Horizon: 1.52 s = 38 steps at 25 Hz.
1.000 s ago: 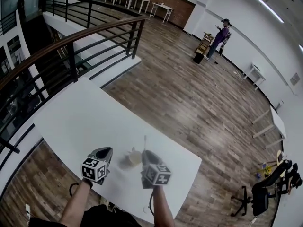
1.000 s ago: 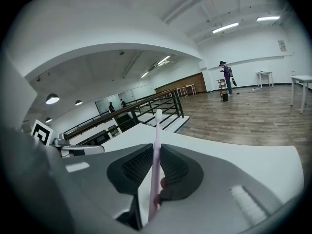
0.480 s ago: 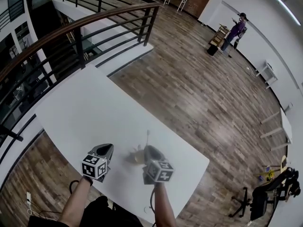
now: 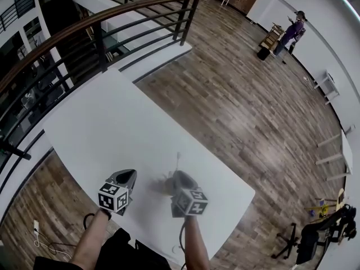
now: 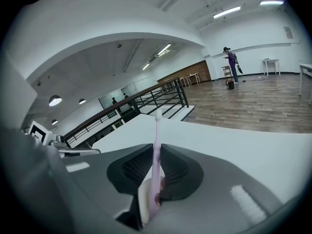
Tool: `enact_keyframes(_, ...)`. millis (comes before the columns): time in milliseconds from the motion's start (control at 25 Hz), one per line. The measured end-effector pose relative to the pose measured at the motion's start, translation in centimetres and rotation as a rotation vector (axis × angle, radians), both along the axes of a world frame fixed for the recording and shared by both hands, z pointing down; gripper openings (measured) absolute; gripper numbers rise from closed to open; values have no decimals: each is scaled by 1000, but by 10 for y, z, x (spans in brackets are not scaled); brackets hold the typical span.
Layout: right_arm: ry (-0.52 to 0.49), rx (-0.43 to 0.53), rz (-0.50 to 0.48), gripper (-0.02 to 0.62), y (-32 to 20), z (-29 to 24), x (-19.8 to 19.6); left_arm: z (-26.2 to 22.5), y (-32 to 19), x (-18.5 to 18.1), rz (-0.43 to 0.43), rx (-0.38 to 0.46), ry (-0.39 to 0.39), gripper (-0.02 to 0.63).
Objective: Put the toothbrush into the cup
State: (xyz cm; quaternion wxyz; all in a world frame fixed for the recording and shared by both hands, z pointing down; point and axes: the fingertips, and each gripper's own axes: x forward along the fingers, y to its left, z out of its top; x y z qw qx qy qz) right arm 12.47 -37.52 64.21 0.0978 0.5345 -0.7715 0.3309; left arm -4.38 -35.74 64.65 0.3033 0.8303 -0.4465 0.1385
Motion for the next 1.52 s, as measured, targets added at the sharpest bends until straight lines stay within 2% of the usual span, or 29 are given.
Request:
enact_keyframes(480, -12, -11, 5, 54, 4, 11, 2, 15, 5, 1, 5, -26, -8, 8)
enact_keyframes(1440, 1, 10, 33, 55, 21, 3, 10, 7, 15, 6, 22, -16, -4, 8)
enact_keyframes(1520, -7, -2, 26, 91, 22, 5, 8, 5, 16, 7, 23, -14, -2, 8)
